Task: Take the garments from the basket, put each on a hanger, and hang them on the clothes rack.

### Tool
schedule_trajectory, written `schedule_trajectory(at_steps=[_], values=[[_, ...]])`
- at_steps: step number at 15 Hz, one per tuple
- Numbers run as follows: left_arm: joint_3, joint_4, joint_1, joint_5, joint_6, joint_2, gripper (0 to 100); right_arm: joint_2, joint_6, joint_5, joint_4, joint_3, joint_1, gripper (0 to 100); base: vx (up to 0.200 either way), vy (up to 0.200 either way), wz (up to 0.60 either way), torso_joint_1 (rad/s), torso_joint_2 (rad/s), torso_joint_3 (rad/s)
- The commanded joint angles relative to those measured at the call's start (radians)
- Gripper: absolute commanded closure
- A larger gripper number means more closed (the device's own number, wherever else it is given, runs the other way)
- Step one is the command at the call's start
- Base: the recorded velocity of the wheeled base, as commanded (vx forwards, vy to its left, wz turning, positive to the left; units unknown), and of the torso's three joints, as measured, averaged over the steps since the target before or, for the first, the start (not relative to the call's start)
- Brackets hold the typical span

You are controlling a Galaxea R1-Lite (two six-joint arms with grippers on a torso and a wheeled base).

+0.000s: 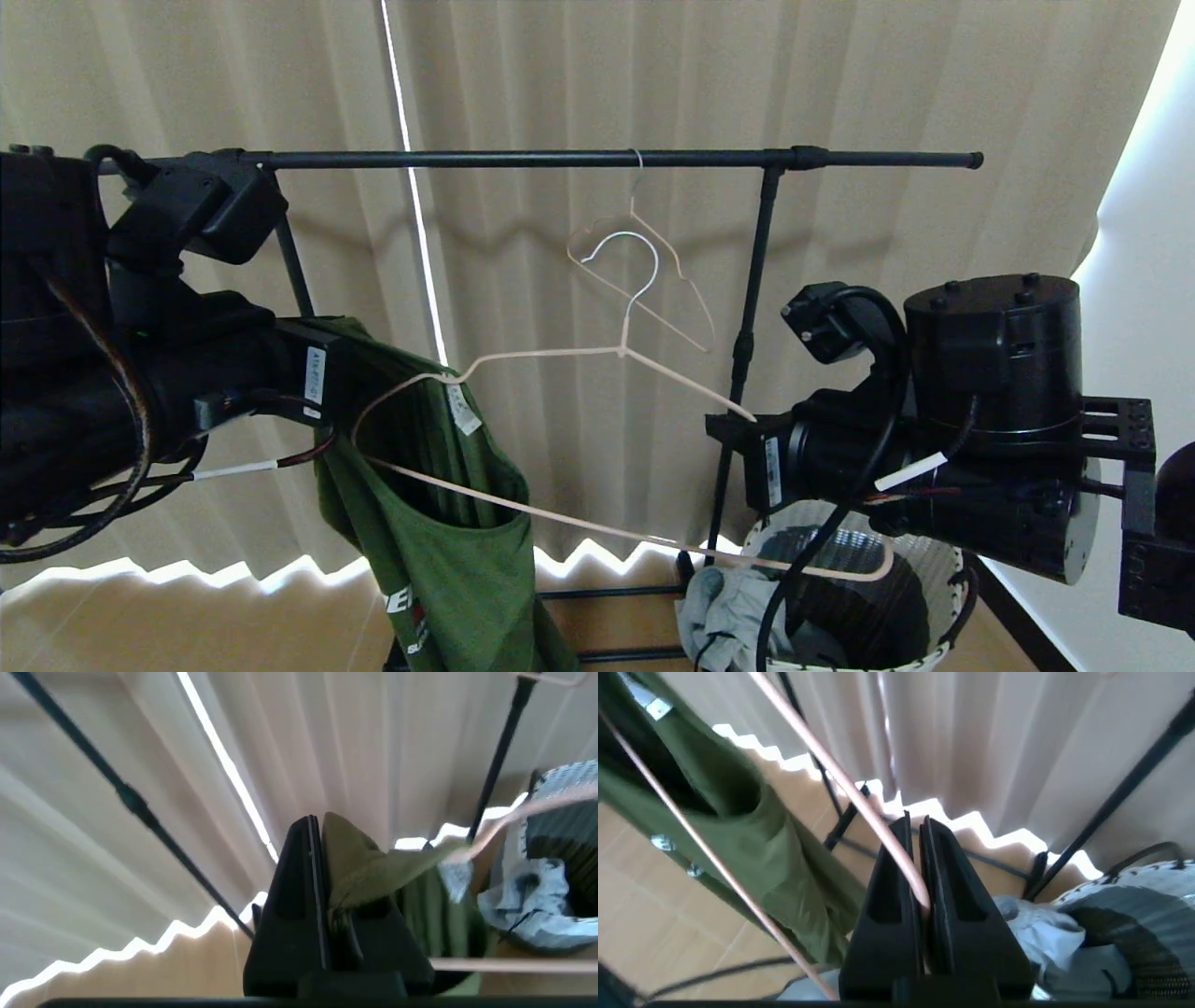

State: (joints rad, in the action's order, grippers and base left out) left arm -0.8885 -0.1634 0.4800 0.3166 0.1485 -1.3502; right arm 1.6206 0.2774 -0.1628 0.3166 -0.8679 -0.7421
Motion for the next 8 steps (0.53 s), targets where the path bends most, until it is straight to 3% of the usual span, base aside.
schedule_trajectory(at_steps=[1, 5, 8], values=[[0.002, 0.008, 0.003, 0.001, 0.000, 0.005, 100, -0.001, 0.000, -0.011, -0.001, -0.013, 0.006, 100, 0.000, 0.000, 0.00, 0.000, 0.00, 0.000], [0.000, 0.073, 0.022, -0.001, 0.014, 0.033, 100, 0.012, -0.004, -0.029, -0.005, -0.045, 0.015, 100, 0.000, 0.000, 0.00, 0.000, 0.00, 0.000], [-0.013, 0.068, 0.117, -0.002, -0.014, 0.023, 100, 0.028, -0.007, -0.029, 0.001, -0.062, 0.004, 100, 0.000, 0.000, 0.00, 0.000, 0.00, 0.000]])
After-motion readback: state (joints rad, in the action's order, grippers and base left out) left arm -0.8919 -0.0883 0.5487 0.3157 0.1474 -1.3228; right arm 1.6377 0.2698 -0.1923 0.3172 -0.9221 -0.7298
